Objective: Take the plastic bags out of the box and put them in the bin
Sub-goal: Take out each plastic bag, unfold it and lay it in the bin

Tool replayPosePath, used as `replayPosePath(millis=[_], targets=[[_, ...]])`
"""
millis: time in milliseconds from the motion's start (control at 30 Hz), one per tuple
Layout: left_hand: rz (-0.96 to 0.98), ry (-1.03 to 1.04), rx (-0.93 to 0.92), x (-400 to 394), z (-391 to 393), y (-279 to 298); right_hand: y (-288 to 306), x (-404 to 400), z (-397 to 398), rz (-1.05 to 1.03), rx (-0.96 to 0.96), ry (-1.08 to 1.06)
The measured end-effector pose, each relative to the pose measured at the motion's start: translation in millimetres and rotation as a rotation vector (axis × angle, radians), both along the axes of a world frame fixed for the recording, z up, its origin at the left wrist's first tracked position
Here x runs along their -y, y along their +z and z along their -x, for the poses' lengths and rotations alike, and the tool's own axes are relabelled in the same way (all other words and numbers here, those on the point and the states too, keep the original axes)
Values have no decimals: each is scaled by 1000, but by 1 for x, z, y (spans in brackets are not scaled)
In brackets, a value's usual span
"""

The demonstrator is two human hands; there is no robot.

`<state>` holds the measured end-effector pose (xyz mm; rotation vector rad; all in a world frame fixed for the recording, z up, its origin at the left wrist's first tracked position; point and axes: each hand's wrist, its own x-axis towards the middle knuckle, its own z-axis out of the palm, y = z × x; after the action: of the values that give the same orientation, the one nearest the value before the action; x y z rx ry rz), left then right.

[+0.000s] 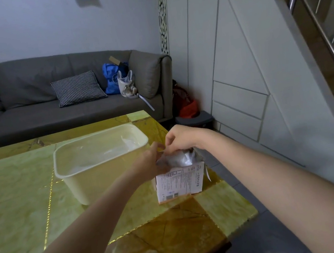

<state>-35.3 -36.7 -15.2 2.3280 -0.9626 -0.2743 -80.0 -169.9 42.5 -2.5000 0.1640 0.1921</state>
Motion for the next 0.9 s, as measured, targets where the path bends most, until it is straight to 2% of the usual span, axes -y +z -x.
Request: replayPosePath(millis=[67,133,200,267,333,467,533,600,667,733,800,900], targets=[[6,-11,22,1,-3,-5,10,-6,-2,-155,130,32],[28,-25,-9,0,-3,-6,29,-13,-4,-468,274,-1],[176,-8,-219,-4,-4,-3,47,-15,-8,-691,363,-47],[355,45,-424,-13,-1,10,56,-10,-11,-660,406,-104],[516,70,-529,-24,-3,20,53,-2,-12,-609,437,-176],[720,146,-576,-42,-12,36,37,17,-7,-574,516,-358],[833,200,-611,-46,-16,41,29,26,-4,-467,460,-358],[917,236,-617,-47,-18,47,24,29,0,-433,284,-270],[965,255,-602,-47,-19,51,23,29,3,-493,39,-147],[917,242,-558,-47,-20,54,22,24,5,-609,-105,-72],[822,208,-510,-47,-19,55,21,18,3,-713,-78,-54],[801,232,-479,-47,-15,56,20,10,-4,-884,97,-144]])
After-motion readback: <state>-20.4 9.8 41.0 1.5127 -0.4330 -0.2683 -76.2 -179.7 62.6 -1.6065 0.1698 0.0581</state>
